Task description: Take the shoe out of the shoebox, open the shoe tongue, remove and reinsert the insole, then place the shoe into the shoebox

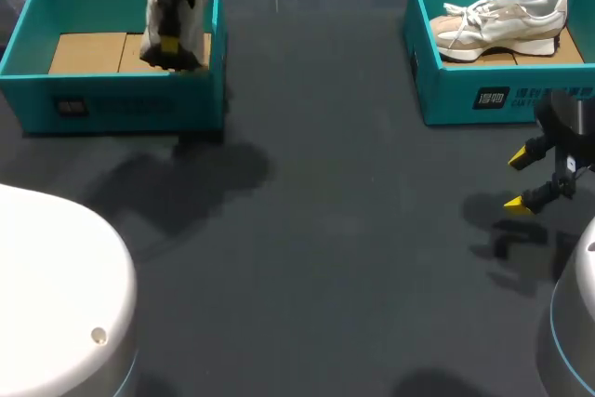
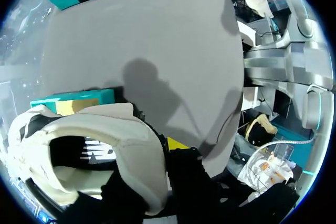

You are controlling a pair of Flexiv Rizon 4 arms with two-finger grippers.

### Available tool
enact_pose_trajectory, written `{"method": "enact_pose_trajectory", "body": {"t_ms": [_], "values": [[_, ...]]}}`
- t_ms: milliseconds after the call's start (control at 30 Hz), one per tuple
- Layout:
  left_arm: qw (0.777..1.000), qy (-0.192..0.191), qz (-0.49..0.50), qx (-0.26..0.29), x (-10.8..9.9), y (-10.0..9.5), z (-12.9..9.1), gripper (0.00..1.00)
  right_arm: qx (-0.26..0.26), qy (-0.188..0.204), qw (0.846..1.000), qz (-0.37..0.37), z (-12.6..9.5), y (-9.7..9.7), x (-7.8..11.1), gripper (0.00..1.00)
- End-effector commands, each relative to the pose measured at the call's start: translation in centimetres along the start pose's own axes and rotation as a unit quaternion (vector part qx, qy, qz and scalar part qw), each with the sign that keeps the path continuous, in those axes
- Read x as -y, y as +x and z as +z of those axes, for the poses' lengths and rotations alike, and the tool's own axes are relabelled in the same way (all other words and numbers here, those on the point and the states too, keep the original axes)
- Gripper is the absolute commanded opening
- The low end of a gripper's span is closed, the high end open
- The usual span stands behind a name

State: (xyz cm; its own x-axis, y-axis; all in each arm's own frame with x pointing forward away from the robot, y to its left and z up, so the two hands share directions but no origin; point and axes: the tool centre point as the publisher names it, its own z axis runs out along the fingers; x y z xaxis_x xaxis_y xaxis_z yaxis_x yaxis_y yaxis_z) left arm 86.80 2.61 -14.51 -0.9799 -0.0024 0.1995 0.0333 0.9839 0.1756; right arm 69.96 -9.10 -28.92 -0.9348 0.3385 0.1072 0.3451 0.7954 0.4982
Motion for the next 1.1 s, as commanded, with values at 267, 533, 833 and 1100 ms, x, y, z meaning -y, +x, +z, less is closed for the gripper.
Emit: {"method": "enact_pose_trajectory", "body": {"t_ms": [267,533,833,1100], "values": [[0.999,0.032,0.001,-0.038,-10.8,-7.4,0.5,0.00,0.001,0.000,1.000,0.000,0.0,0.1,0.1,1.00],[0.999,0.033,0.002,-0.041,-16.0,-10.5,1.6,0.00,0.001,0.000,1.000,0.000,0.0,0.1,0.1,1.00],[0.996,0.042,0.073,-0.030,-20.8,-13.5,3.4,0.00,0.001,0.000,1.000,0.000,0.0,0.1,0.1,1.00],[0.971,0.012,0.237,0.021,-23.6,-15.3,4.7,0.00,0.001,0.000,1.000,0.000,0.0,0.1,0.1,1.00]]}}
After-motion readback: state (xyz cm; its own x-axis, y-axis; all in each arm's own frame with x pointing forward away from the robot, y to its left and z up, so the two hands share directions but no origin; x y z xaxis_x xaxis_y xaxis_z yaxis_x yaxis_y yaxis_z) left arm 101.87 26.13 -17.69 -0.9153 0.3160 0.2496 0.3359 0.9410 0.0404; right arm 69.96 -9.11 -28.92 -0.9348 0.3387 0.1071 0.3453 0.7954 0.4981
